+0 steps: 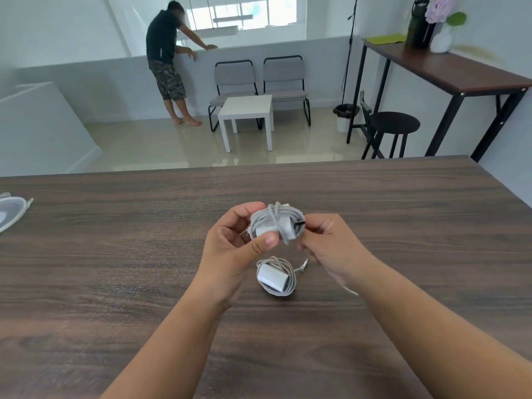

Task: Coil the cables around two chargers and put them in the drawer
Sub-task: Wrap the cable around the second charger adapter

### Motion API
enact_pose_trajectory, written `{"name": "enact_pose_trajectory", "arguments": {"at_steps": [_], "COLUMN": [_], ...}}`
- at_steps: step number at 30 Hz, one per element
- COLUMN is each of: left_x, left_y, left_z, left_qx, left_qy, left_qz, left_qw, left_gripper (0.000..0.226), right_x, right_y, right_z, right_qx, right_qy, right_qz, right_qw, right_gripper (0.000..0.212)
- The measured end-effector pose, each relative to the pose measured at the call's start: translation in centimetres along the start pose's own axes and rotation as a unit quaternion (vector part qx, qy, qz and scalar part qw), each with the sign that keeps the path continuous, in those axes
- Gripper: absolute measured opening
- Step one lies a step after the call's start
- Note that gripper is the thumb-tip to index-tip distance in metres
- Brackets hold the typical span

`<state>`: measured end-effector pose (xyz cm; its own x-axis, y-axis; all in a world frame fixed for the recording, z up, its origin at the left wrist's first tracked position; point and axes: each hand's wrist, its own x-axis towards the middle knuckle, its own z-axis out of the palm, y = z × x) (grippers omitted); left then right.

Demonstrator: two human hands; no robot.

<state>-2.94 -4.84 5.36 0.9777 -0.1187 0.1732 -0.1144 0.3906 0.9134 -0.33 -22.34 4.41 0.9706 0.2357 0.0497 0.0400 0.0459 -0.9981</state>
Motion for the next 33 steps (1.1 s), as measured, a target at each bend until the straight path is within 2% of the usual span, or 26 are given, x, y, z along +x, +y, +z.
{"name": "enact_pose_trajectory", "arguments": {"at_steps": [2, 5, 8, 10, 14, 18, 20, 21, 24, 29, 33], "left_x": [0.2, 0.3, 0.4, 0.2, -0.2, -0.2, -0.2, -0.2, -0.3, -0.9, -0.9], "left_y": [-0.4, -0.8, -0.9, -0.9, -0.8, -0.4, 0.1, 0.4, 1.4, 1.7, 1.0], "left_z": [0.4, 0.7, 0.1, -0.2, -0.5, -0.9, -0.8, -0.8, -0.7, -0.2, 0.2], "left_qx": [0.000, 0.029, 0.147, 0.232, 0.324, 0.438, 0.447, 0.445, 0.379, 0.258, 0.138], "left_qy": [0.056, 0.135, 0.162, 0.132, 0.063, -0.031, -0.075, -0.091, -0.101, -0.110, -0.078], "left_qz": [0.006, 0.012, 0.031, 0.038, 0.077, 0.146, 0.157, 0.156, 0.111, 0.057, 0.043], "left_qw": [0.998, 0.990, 0.975, 0.963, 0.941, 0.887, 0.877, 0.877, 0.913, 0.958, 0.986], "left_gripper": [0.052, 0.049, 0.052, 0.054, 0.055, 0.054, 0.053, 0.053, 0.053, 0.050, 0.056], "right_x": [-0.7, -1.8, -2.5, -2.5, -1.9, -1.0, -0.2, 0.1, 0.8, 0.8, 0.4], "right_y": [0.5, 0.3, -0.9, -2.1, -4.8, -6.3, -6.5, -6.5, -6.3, -4.9, -2.7], "right_z": [0.2, 0.4, 0.4, -0.1, -1.8, -2.5, -2.5, -2.7, -3.2, -2.9, -2.1], "right_qx": [-0.146, -0.349, -0.451, -0.488, -0.541, -0.553, -0.520, -0.483, -0.338, -0.143, 0.001], "right_qy": [0.006, -0.011, -0.058, -0.064, -0.079, -0.140, -0.158, -0.160, -0.174, -0.174, -0.113], "right_qz": [-0.047, -0.121, -0.170, -0.182, -0.223, -0.233, -0.233, -0.220, -0.148, -0.095, -0.058], "right_qw": [0.988, 0.929, 0.874, 0.851, 0.807, 0.788, 0.807, 0.832, 0.913, 0.970, 0.992], "right_gripper": [0.012, 0.014, 0.022, 0.024, 0.022, 0.012, 0.010, 0.008, 0.003, 0.012, 0.015]}}
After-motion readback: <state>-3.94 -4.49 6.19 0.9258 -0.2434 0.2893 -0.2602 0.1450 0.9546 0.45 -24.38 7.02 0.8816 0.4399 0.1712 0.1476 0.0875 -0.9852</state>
